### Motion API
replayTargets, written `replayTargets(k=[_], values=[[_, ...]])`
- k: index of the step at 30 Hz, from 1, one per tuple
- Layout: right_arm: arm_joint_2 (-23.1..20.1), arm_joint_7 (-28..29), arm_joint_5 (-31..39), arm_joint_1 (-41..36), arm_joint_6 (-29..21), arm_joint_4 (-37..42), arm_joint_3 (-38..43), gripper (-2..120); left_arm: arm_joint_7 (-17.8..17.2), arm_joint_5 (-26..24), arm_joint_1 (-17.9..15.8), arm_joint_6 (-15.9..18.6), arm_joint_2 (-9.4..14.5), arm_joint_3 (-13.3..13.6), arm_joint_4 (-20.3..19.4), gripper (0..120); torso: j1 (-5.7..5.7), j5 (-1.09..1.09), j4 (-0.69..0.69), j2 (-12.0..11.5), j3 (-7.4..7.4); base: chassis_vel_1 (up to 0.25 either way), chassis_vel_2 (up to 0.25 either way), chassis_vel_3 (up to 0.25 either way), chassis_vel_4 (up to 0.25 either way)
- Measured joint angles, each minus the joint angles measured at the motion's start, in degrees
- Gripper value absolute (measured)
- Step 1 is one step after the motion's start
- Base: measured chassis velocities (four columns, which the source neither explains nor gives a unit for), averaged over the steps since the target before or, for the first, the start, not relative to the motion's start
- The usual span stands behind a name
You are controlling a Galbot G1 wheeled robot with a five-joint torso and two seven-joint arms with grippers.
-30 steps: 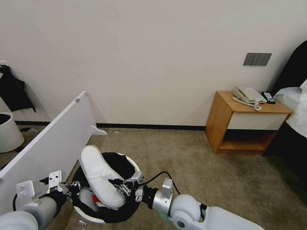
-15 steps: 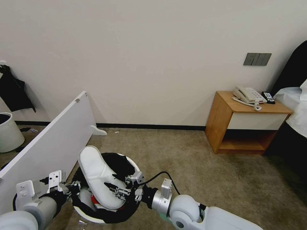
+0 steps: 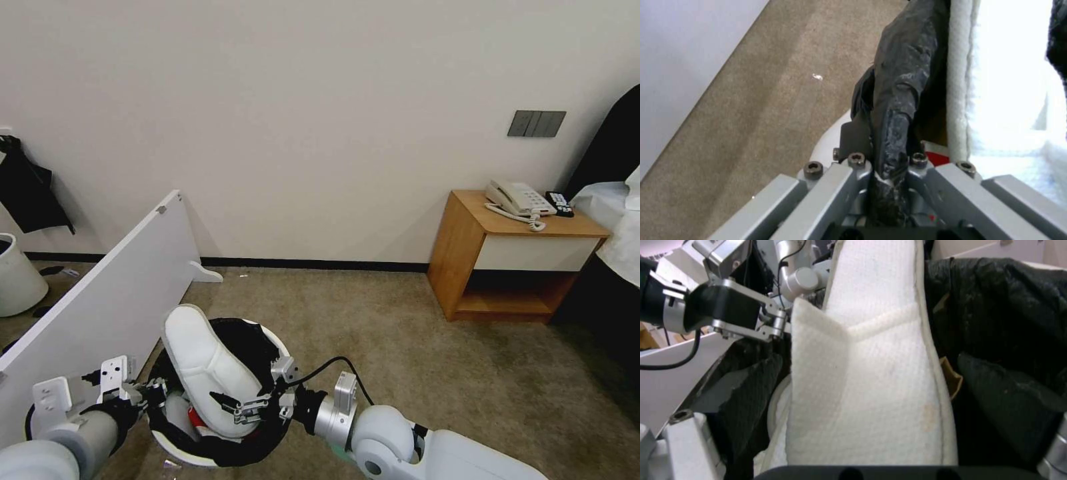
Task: Pick up the trash bin, then pick up the garbage from the floor and place it into the trash bin.
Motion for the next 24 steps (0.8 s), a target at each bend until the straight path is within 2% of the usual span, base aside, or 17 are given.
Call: replayTargets(k=[11, 24], values=[[-0.1, -1.3, -0.4, 0.4, 1.7, 0.3, 0.3, 100, 0.0, 0.0, 0.0, 0.0, -0.1, 0.0, 0.1, 1, 0.00, 0.00, 0.00, 0.0, 0.00, 0.000, 0.000, 0.000, 0.000], [0.7, -5.6, -1.7, 2.1, 11.5, 0.6, 2.3, 100, 0.0, 0.1, 0.3, 0.0, -0.1, 0.2, 0.2, 1, 0.00, 0.00, 0.00, 0.0, 0.00, 0.000, 0.000, 0.000, 0.000]])
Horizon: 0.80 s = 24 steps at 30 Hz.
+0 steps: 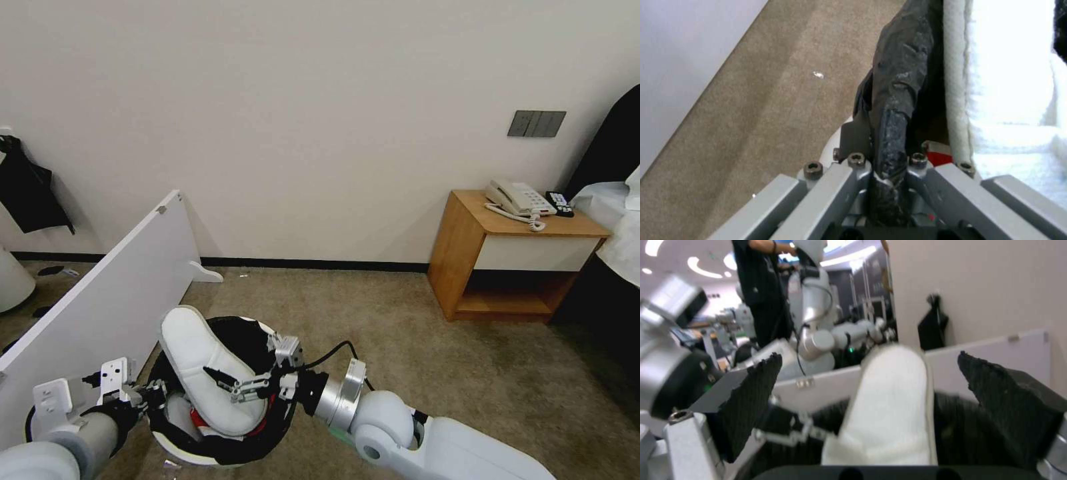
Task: Pick up the trash bin, then pick up the garbage from the floor and place it into the trash bin.
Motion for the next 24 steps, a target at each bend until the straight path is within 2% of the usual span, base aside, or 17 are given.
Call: replayTargets(k=[18, 22, 24], values=[[0.2, -2.5, 1.5, 0.4, 5.4, -0.6, 0.0, 100, -0.1, -0.1, 0.0, 0.0, 0.0, -0.2, 0.0, 1, 0.00, 0.00, 0.01, 0.0, 0.00, 0.000, 0.000, 0.000, 0.000], [0.1, -2.2, 2.5, -0.3, 4.9, -0.3, 5.5, 100, -0.1, 0.1, 0.3, 0.0, -0.1, -0.2, 0.0, 1, 0.00, 0.00, 0.01, 0.0, 0.00, 0.000, 0.000, 0.000, 0.000], [-0.4, 1.4, 2.7, -2.1, 2.2, -0.4, 13.6, 100, -0.1, 0.1, 0.1, 0.0, 0.0, -0.3, -0.1, 1, 0.00, 0.01, 0.01, 0.0, 0.00, 0.000, 0.000, 0.000, 0.000]])
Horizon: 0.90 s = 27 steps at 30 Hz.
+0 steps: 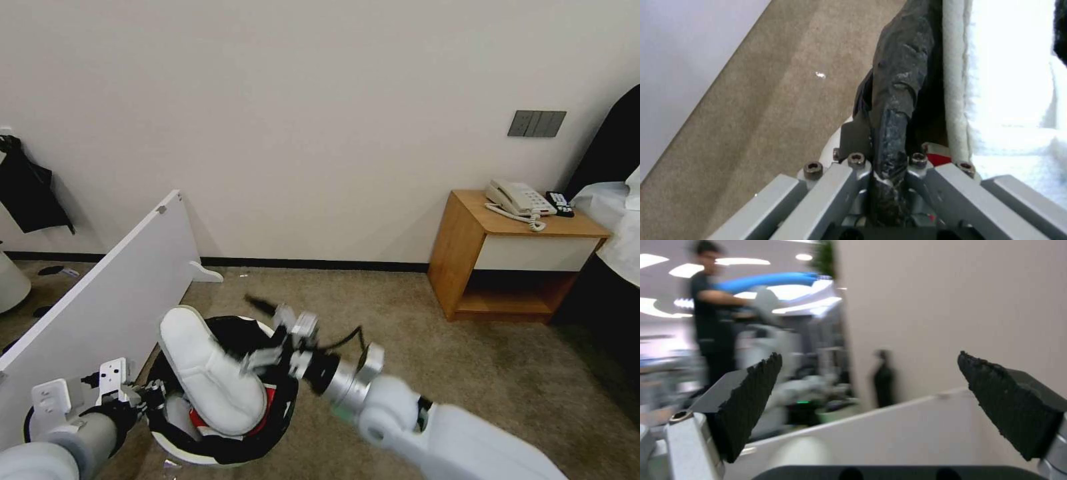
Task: Pick up the trash bin, then pick up the garbage from the floor and place it into the trash bin.
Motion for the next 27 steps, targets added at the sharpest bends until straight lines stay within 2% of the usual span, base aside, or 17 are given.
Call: replayTargets(k=[4, 6, 10, 11, 12, 13, 16, 17, 18, 19, 20, 21, 22, 23, 24, 26, 27], values=[[-0.9, 2.6, 0.0, -1.9, -2.2, 0.0, 6.1, 100, 0.0, 0.0, -0.2, 0.0, 0.1, -0.1, 0.0, 1, 0.00, -0.01, -0.01, 0.0, -0.01, 0.000, 0.000, 0.000, 0.000], [-1.8, 6.6, -0.6, -5.8, -4.9, 0.5, 13.4, 100, 0.1, 0.2, -0.4, 0.0, -0.1, 0.0, 0.1, 1, 0.00, 0.01, -0.02, 0.0, 0.00, 0.000, 0.000, 0.000, 0.000], [-2.4, 9.1, -2.3, -8.9, -6.6, 1.0, 19.0, 100, 0.2, 0.4, -0.5, 0.0, -0.5, 0.1, 0.2, 1, 0.00, 0.00, -0.04, 0.0, 0.00, 0.000, 0.000, 0.000, 0.000], [-2.3, 10.2, -4.5, -10.5, -7.3, 1.0, 22.0, 100, 0.4, 0.7, -0.6, 0.0, -0.9, 0.1, 0.3, 1, 0.00, 0.02, -0.02, 0.0, 0.00, 0.000, 0.000, 0.000, 0.000], [-1.4, 14.9, -10.7, -16.6, -9.3, 2.6, 30.3, 100, 0.6, 1.5, -0.6, 0.0, -1.6, 0.2, 0.6, 1, 0.00, 0.01, 0.02, 0.0, 0.00, 0.000, 0.000, 0.000, 0.000], [-1.4, 17.2, -14.1, -22.6, -10.7, 5.4, 36.7, 100, 0.8, 1.8, -0.7, 0.0, -1.6, 0.4, 0.5, 1, 0.00, 0.00, 0.01, 0.0, 0.00, 0.000, 0.000, 0.000, 0.000], [-0.9, 17.8, -16.8, -27.2, -11.2, 7.4, 40.2, 100, 0.9, 1.8, -0.9, 0.0, -1.6, 0.4, 0.5, 1, 0.00, -0.03, -0.05, 0.0, -0.01, 0.000, 0.000, 0.000, 0.000], [-0.2, 17.9, -18.6, -30.6, -12.2, 8.9, 42.7, 100, 0.9, 1.9, -1.2, 0.0, -1.8, 0.4, 0.6, 1, 0.00, 0.04, -0.04, 0.0, 0.00, 0.000, 0.000, 0.000, 0.000], [1.0, 17.8, -21.0, -34.4, -13.0, 10.6, 45.7, 100, 1.0, 2.3, -1.4, 0.0, -2.1, 0.4, 0.6, 1, 0.00, 0.02, -0.02, 0.0, -0.01, 0.000, 0.000, 0.000, 0.000], [1.0, 17.8, -21.0, -34.4, -13.0, 10.6, 45.7, 100, 1.0, 2.3, -1.4, 0.0, -2.1, 0.4, 0.6, 1, 0.00, 0.02, -0.02, 0.0, -0.01, 0.000, 0.000, 0.000, 0.000], [2.3, 17.4, -22.8, -37.2, -13.7, 11.6, 47.8, 100, 1.1, 2.6, -1.5, 0.0, -2.4, 0.3, 0.6, 1, 0.00, -0.06, -0.01, 0.0, -0.01, 0.000, 0.000, 0.000, 0.000], [5.5, 16.1, -26.5, -41.1, -14.5, 12.8, 51.3, 100, 1.6, 3.3, -1.5, 0.0, -3.0, 0.3, 0.8, 1, 0.00, 0.02, -0.01, 0.0, -0.01, 0.000, 0.000, 0.000, 0.000], [5.5, 16.1, -26.5, -41.1, -14.5, 12.8, 51.3, 100, 1.6, 3.3, -1.5, 0.0, -3.0, 0.3, 0.8, 1, 0.00, 0.02, -0.01, 0.0, -0.01, 0.000, 0.000, 0.000, 0.000], [8.7, 14.6, -30.3, -43.7, -14.5, 13.7, 54.5, 100, 2.0, 3.9, -1.6, 0.0, -3.3, 0.4, 1.0, 1, 0.00, 0.02, -0.01, 0.0, -0.01, 0.000, 0.000, 0.000, 0.000], [8.7, 14.6, -30.3, -43.7, -14.5, 13.7, 54.5, 100, 2.0, 3.9, -1.6, 0.0, -3.3, 0.4, 1.0, 1, 0.00, 0.02, -0.01, 0.0, -0.01, 0.000, 0.000, 0.000, 0.000], [13.1, 12.8, -35.4, -46.9, -14.4, 14.9, 59.0, 100, 2.4, 4.5, -2.1, 0.0, -3.5, 0.8, 1.4, 1, 0.00, -0.01, 0.01, 0.0, -0.01, 0.000, 0.000, 0.000, 0.000], [13.1, 12.8, -35.4, -46.9, -14.4, 14.9, 59.0, 100, 2.4, 4.5, -2.1, 0.0, -3.5, 0.8, 1.4, 1, 0.00, -0.01, 0.01, 0.0, -0.01, 0.000, 0.000, 0.000, 0.000]])
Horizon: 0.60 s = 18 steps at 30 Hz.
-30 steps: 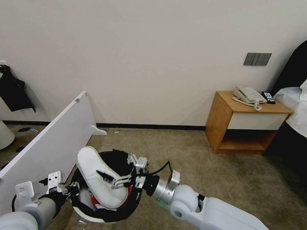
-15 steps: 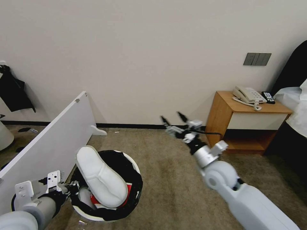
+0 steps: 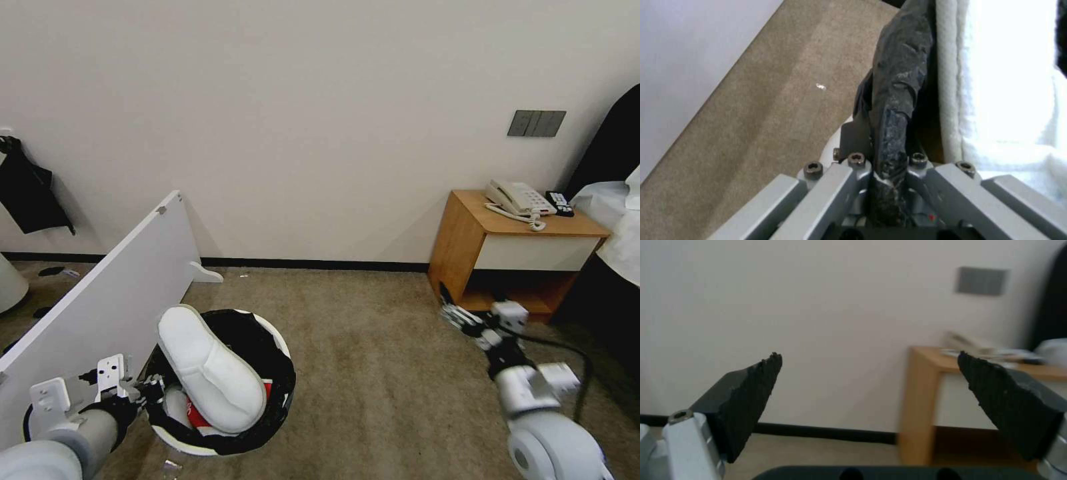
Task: Pick up the trash bin, then pick up the garbage from the floor and place it into the trash bin.
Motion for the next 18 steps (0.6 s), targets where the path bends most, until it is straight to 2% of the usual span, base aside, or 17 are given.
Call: replayTargets(k=[2, 3, 5, 18], values=[[4.6, -1.2, -3.0, -2.0, 0.8, 1.8, 3.8, 100, 0.2, 0.4, -0.8, 0.0, -0.3, 0.2, 0.6, 1, 0.00, 0.00, -0.01, 0.0, 0.00, 0.000, 0.000, 0.000, 0.000], [4.6, -1.2, -3.0, -2.0, 0.8, 1.8, 3.8, 100, 0.2, 0.4, -0.8, 0.0, -0.3, 0.2, 0.6, 1, 0.00, 0.00, -0.01, 0.0, 0.00, 0.000, 0.000, 0.000, 0.000], [8.1, -2.1, -6.1, -4.0, 1.6, 3.5, 5.9, 100, 0.7, 0.9, -1.1, 0.0, -0.1, 0.5, 0.9, 1, 0.00, 0.00, 0.01, 0.0, 0.00, 0.000, 0.000, 0.000, 0.000], [13.4, -2.7, -11.6, -9.4, 5.8, 4.8, 8.0, 100, 1.7, 1.5, -1.3, 0.0, 1.1, 1.0, 1.3, 1, 0.00, 0.01, -0.01, 0.0, 0.00, 0.000, 0.000, 0.000, 0.000]])
